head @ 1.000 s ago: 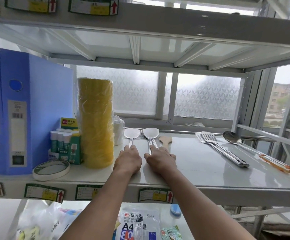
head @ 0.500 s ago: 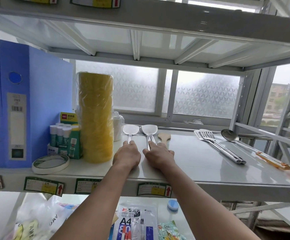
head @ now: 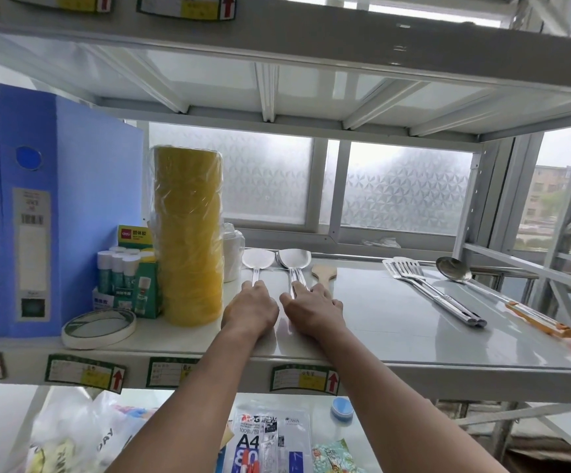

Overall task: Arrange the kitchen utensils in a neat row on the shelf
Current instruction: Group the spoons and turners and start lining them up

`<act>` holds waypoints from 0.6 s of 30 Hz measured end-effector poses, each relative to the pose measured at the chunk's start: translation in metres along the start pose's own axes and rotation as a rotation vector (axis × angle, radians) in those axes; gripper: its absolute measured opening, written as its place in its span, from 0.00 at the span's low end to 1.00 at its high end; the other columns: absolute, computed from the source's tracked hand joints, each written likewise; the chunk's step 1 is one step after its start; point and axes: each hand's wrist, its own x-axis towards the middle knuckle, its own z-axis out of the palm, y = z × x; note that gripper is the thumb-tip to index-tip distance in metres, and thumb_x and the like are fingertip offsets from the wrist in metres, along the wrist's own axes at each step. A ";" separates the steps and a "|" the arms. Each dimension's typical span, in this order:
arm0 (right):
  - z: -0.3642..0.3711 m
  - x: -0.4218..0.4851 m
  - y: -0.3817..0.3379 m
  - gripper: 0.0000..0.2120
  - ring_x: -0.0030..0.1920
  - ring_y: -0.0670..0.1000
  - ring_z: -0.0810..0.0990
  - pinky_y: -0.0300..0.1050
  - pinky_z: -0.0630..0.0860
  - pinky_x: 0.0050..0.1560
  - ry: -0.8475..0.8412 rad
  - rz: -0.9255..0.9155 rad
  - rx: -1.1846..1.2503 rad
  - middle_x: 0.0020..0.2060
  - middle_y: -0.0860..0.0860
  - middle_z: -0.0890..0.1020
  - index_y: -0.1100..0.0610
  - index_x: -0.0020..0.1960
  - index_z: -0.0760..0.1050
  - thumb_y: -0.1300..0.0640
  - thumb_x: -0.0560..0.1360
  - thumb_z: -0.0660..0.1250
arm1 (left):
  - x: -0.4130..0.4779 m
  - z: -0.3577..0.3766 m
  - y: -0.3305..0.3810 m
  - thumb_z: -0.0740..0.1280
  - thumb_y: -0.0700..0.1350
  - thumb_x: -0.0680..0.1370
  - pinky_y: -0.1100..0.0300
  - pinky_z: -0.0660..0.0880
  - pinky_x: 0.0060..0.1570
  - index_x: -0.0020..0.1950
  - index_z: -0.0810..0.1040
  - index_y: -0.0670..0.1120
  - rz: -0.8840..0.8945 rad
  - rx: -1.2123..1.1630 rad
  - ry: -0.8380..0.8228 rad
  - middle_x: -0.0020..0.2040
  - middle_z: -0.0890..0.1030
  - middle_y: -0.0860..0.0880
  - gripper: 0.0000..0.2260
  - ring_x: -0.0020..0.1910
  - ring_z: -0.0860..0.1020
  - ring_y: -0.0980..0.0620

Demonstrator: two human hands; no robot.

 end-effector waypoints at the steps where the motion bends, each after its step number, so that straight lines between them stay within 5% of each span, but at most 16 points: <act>1: -0.002 0.000 0.000 0.27 0.74 0.60 0.64 0.61 0.59 0.69 0.004 0.005 0.032 0.72 0.62 0.69 0.50 0.69 0.70 0.42 0.75 0.48 | 0.001 0.000 0.000 0.55 0.44 0.81 0.46 0.70 0.65 0.73 0.69 0.43 -0.002 -0.004 -0.002 0.72 0.69 0.44 0.20 0.70 0.72 0.41; 8: -0.011 0.016 0.014 0.27 0.53 0.59 0.79 0.57 0.74 0.61 -0.012 0.050 0.242 0.51 0.57 0.82 0.55 0.48 0.74 0.41 0.70 0.41 | -0.003 -0.004 -0.002 0.55 0.45 0.81 0.48 0.72 0.63 0.72 0.69 0.43 0.011 -0.027 0.015 0.71 0.70 0.44 0.20 0.67 0.74 0.42; 13: -0.030 -0.004 0.038 0.18 0.60 0.62 0.77 0.54 0.73 0.63 0.044 0.045 0.132 0.59 0.61 0.80 0.57 0.47 0.74 0.53 0.82 0.47 | -0.005 -0.003 -0.002 0.56 0.46 0.82 0.48 0.74 0.61 0.71 0.71 0.42 0.014 -0.041 0.033 0.70 0.72 0.44 0.19 0.64 0.76 0.41; 15: -0.038 -0.004 0.058 0.20 0.62 0.62 0.77 0.54 0.72 0.64 0.064 0.096 0.061 0.62 0.62 0.79 0.58 0.54 0.76 0.52 0.83 0.47 | -0.005 -0.003 -0.002 0.56 0.46 0.82 0.47 0.74 0.61 0.70 0.71 0.42 0.013 -0.043 0.038 0.70 0.72 0.44 0.19 0.64 0.76 0.41; 18: -0.049 -0.001 0.089 0.17 0.60 0.61 0.77 0.54 0.73 0.62 0.095 0.122 -0.027 0.61 0.61 0.80 0.55 0.50 0.75 0.50 0.81 0.49 | -0.005 -0.003 -0.002 0.56 0.46 0.82 0.47 0.75 0.61 0.70 0.71 0.42 0.011 -0.048 0.044 0.70 0.72 0.44 0.19 0.64 0.76 0.41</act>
